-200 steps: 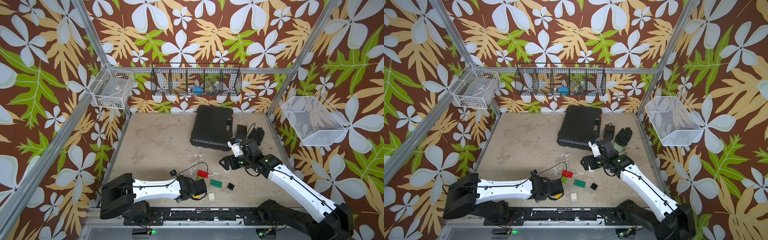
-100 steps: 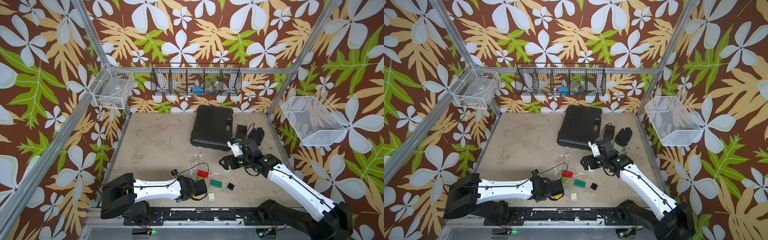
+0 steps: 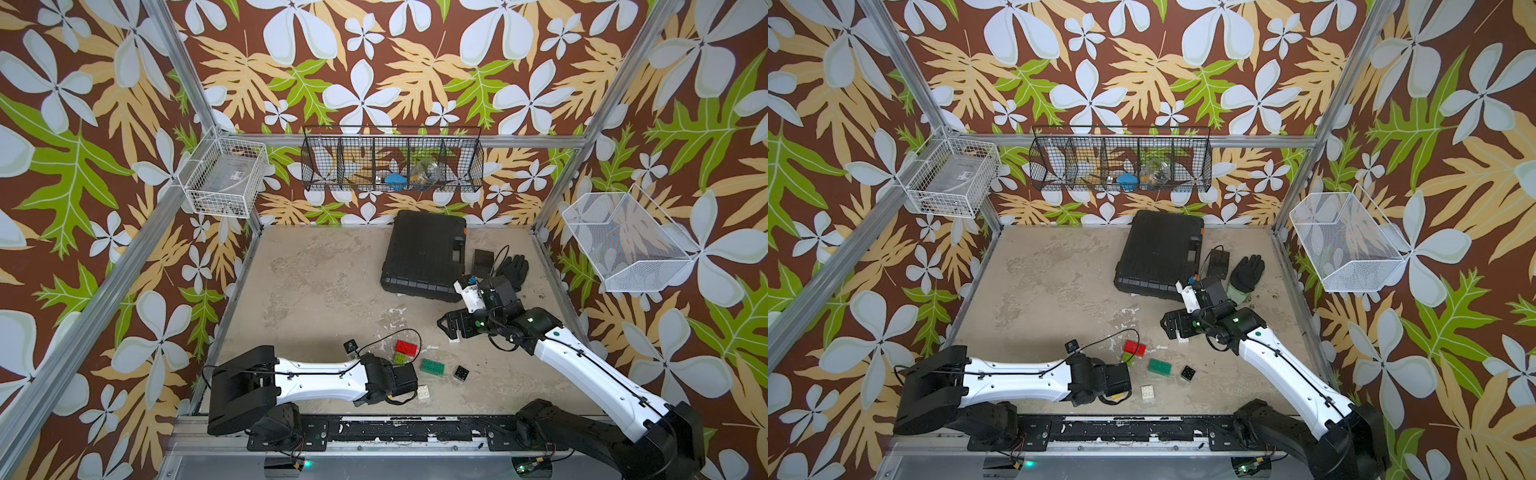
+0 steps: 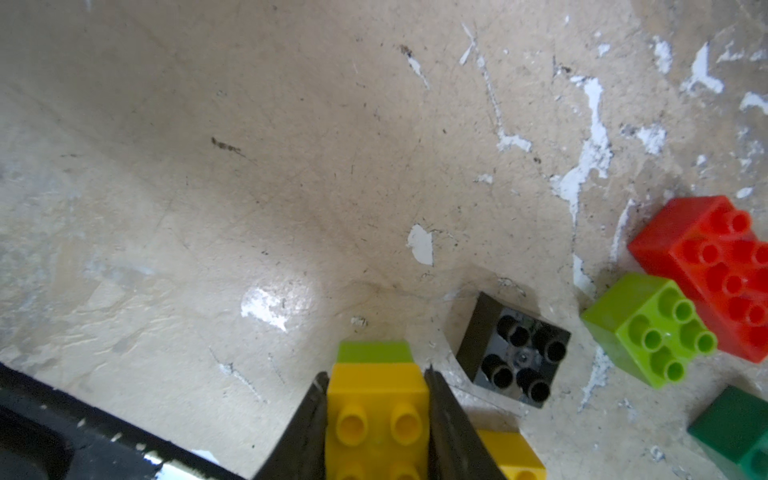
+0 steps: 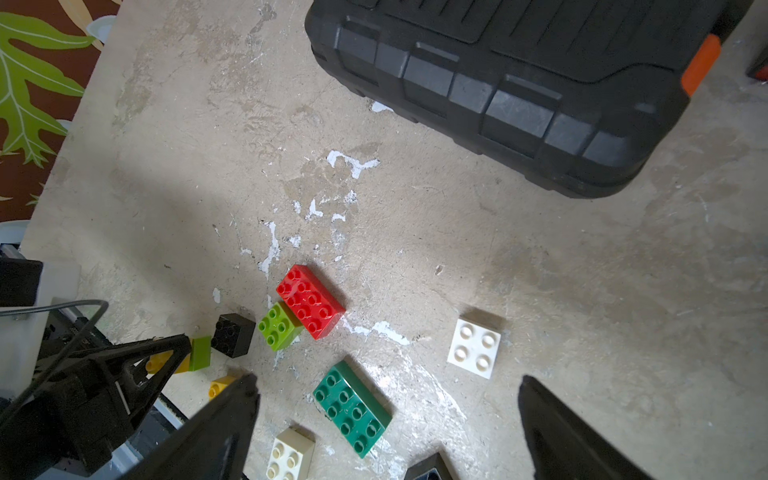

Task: Assemble a giraffe with lego
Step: Place the lego brick at the center of the board.

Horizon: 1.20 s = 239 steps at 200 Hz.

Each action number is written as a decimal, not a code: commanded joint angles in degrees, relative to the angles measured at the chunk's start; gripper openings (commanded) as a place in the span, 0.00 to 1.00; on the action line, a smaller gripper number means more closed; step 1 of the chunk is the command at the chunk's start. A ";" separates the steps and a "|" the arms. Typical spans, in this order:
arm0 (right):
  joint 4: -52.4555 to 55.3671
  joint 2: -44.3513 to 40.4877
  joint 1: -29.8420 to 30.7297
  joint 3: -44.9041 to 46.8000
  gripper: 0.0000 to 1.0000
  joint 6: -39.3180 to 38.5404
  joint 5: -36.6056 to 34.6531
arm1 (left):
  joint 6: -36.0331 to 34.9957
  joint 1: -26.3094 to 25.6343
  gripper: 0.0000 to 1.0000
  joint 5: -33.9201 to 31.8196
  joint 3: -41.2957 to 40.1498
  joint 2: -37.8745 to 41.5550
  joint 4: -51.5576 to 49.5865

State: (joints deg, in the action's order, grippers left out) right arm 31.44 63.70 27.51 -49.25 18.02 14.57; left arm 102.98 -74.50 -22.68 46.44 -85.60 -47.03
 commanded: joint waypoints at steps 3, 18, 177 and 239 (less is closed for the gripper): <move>0.22 0.15 0.26 -0.67 1.00 0.15 -0.80 | 2.27 -0.85 0.00 5.54 -0.99 -0.62 0.61; 0.03 0.37 0.45 -0.67 1.00 0.17 -0.80 | 3.31 -1.83 0.00 5.54 -1.15 -0.53 1.16; 0.02 -0.16 0.56 -0.59 1.00 -0.18 -1.98 | 7.86 -9.73 0.00 4.73 0.08 -8.43 1.38; -0.43 -0.25 0.57 0.21 1.00 0.00 -1.30 | 12.76 -12.86 0.00 3.66 0.05 -3.09 -0.52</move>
State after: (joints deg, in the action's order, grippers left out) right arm 31.64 63.59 28.03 -49.12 18.02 13.28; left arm 112.97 -86.96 -29.71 46.59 -89.12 -49.80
